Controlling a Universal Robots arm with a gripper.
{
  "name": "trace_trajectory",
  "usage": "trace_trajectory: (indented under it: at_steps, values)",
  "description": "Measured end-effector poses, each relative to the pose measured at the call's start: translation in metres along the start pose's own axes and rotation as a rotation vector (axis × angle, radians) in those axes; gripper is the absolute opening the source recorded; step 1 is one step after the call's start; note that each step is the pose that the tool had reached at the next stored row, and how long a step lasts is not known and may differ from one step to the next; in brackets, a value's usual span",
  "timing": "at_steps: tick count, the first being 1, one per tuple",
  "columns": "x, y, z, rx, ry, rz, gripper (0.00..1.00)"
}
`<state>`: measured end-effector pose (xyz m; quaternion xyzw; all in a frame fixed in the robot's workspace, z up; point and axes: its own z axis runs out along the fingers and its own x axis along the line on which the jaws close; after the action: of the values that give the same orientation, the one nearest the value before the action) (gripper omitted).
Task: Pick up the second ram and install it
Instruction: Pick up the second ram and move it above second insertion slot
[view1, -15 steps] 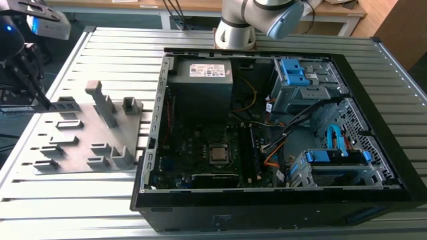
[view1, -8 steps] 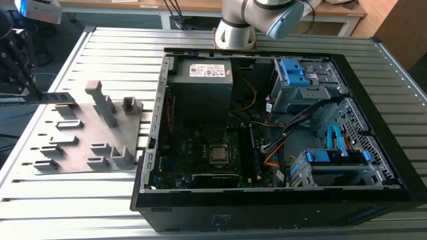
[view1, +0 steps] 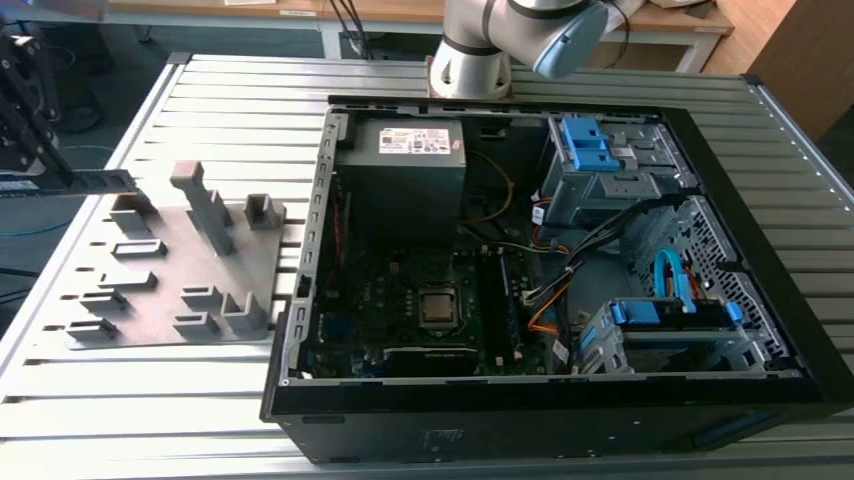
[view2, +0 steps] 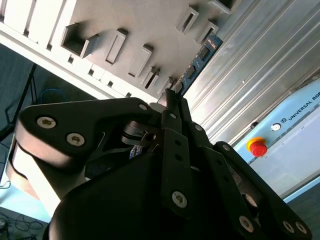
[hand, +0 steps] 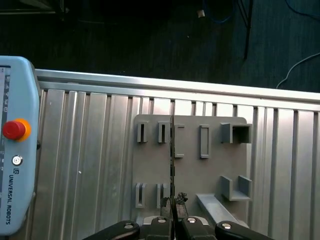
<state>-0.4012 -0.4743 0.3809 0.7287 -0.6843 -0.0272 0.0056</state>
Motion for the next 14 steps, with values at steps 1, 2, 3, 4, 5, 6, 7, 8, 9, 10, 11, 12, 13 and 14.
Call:
trace_trajectory:
  at_steps: [1,2,3,4,5,6,7,8,9,10,11,12,13,14]
  values:
    - [-0.0001,0.0001,-0.0023,0.0,0.0,0.0,0.14]
    - [-0.0001,0.0002,-0.0047,0.0001,0.0,0.0,0.14]
    - [-0.0002,0.0003,-0.0072,0.0001,0.0,0.0,0.14]
    - [-0.0003,0.0004,-0.0102,0.0001,0.0,0.0,0.14]
    - [-0.0004,0.0006,-0.0135,0.0001,0.0001,0.0,0.14]
    - [-0.0005,0.0007,-0.0165,0.0,0.0001,0.0,0.14]
    - [-0.0006,0.0009,-0.0194,0.0001,0.0001,0.0,0.14]
    - [-0.0007,0.001,-0.0225,0.0,0.0002,0.0,0.14]
    - [-0.0008,0.0011,-0.0259,0.0,0.0002,0.0,0.14]
    - [-0.0009,0.0013,-0.0287,0.0,0.0002,0.0,0.14]
    - [-0.001,0.0014,-0.0306,-0.0001,0.0003,0.0,0.14]
    - [-0.001,0.0014,-0.0307,0.0002,0.0002,0.0,0.14]
    - [-0.001,0.0014,-0.0308,0.0002,0.0001,0.0,0.14]
    - [-0.001,0.0014,-0.0309,0.0003,0.0001,0.0,0.14]
